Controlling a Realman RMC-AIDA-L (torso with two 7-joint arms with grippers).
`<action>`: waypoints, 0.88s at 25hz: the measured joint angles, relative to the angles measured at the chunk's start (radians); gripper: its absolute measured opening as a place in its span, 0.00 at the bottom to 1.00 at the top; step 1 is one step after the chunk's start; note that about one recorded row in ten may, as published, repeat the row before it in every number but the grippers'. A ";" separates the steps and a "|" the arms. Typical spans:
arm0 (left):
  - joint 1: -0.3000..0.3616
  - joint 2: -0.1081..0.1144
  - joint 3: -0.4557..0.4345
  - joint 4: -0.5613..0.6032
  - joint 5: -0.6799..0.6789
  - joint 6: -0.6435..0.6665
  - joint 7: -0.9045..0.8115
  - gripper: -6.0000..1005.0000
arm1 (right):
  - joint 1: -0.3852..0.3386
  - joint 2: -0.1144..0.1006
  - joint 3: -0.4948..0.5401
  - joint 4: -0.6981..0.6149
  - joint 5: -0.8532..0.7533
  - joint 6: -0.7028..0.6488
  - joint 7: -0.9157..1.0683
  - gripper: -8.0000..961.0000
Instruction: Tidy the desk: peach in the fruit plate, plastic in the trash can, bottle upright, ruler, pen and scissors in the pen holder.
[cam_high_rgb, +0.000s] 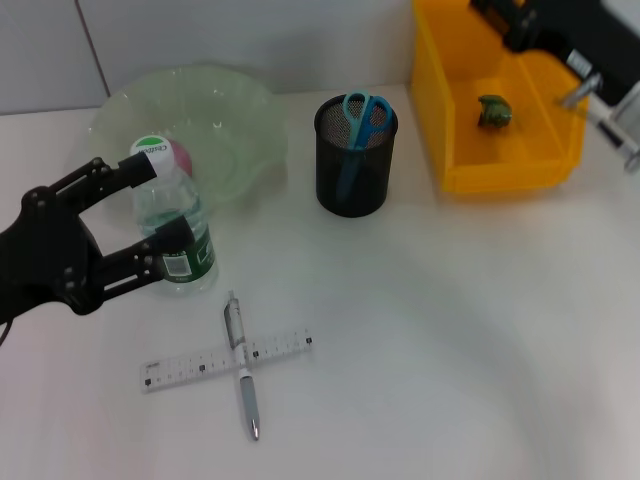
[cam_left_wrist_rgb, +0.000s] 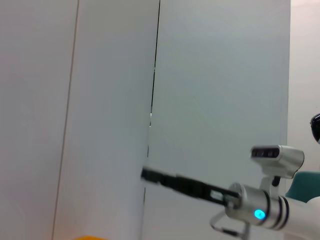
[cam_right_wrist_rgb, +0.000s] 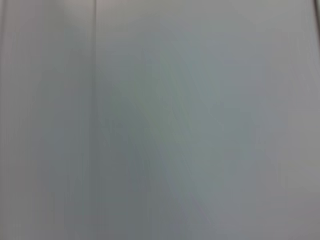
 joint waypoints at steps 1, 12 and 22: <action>-0.001 0.001 0.000 0.017 0.002 -0.001 -0.016 0.78 | 0.011 -0.013 0.009 0.026 -0.059 -0.055 0.123 0.62; -0.004 0.000 0.012 0.175 0.132 -0.015 -0.142 0.78 | 0.000 -0.089 0.290 0.102 -0.698 -0.468 0.486 0.85; -0.024 0.002 0.015 0.268 0.254 -0.019 -0.291 0.77 | 0.000 -0.096 0.451 -0.013 -1.104 -0.552 0.581 0.85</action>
